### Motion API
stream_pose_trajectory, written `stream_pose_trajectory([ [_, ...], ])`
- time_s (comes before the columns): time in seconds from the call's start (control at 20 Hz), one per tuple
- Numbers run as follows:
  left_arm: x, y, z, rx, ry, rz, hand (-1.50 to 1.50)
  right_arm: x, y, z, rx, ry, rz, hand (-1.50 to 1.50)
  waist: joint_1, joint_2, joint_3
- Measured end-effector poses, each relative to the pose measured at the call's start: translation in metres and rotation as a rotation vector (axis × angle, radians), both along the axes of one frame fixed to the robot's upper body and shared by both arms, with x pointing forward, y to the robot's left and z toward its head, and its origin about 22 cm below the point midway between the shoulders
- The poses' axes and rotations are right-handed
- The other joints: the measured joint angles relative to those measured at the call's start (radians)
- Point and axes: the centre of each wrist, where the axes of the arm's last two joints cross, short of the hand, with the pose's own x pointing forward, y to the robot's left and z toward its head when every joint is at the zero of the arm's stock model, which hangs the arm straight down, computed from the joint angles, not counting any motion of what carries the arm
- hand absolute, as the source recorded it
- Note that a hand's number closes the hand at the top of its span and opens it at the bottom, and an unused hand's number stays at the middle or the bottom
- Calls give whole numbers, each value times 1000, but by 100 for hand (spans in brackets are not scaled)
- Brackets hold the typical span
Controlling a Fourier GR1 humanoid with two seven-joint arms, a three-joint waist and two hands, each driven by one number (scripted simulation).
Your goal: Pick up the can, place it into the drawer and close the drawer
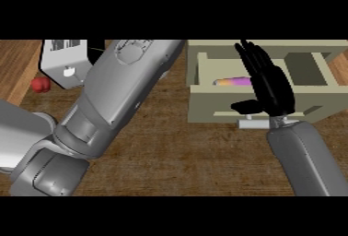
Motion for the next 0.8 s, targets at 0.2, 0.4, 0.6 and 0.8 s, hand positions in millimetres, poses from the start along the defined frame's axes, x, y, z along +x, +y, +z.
stream_pose_trajectory([
  [0.2,6,17,2,-2,1,16,-150,24,4,-16,-27,-19,-35,-150,13,-3,0],
  [0.4,11,31,3,3,-1,29,-150,47,12,-24,-54,-53,-87,-150,26,-3,0],
  [0.6,12,40,-3,3,6,30,-150,67,17,-24,-60,-103,-132,-150,37,-3,0],
  [0.8,12,57,-3,3,16,26,-150,83,17,-20,-71,-141,-168,-150,54,-3,0],
])
